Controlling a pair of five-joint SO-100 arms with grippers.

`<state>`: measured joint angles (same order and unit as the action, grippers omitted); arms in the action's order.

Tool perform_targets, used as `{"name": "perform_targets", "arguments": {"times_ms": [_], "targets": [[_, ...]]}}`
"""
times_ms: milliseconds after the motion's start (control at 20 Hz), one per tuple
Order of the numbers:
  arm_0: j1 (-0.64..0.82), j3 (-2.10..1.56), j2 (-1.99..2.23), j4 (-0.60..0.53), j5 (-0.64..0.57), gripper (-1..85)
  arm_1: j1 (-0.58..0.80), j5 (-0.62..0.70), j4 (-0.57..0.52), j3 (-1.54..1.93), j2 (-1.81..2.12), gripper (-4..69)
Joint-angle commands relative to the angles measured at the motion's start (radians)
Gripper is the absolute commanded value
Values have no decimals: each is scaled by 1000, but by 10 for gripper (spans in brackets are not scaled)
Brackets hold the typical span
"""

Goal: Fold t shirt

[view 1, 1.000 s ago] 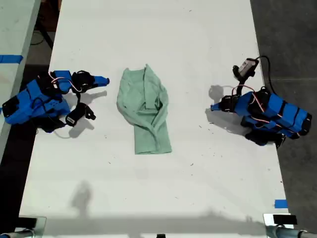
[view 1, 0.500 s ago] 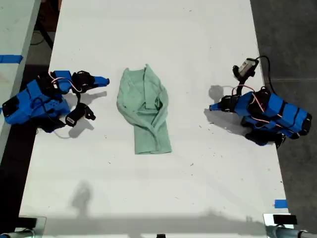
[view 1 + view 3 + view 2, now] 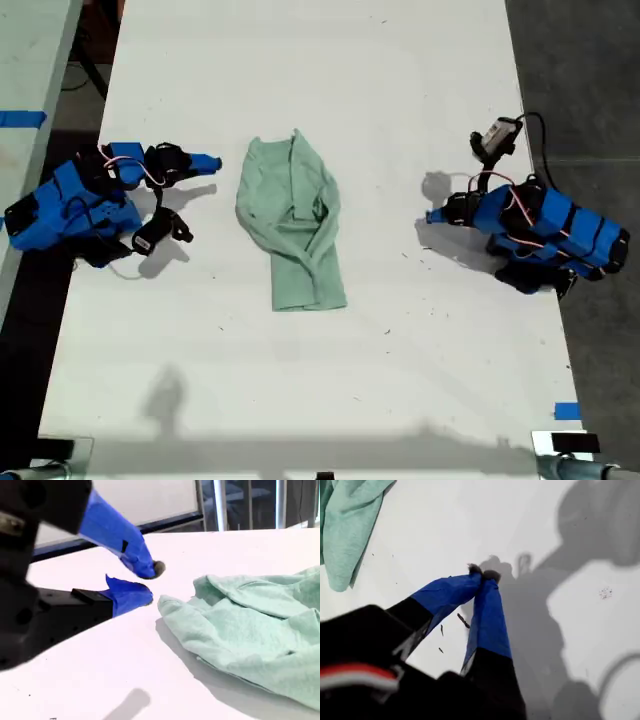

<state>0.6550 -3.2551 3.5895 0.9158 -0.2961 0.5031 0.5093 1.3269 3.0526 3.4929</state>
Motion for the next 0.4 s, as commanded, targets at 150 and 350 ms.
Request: {"name": "perform_targets", "arguments": {"times_ms": [150,350], "targets": [[-12,-40,9,3,29,23,3,2,6,57,6,4],[-9,-40,9,0,28,9,2,-2,6,57,6,4]]}}
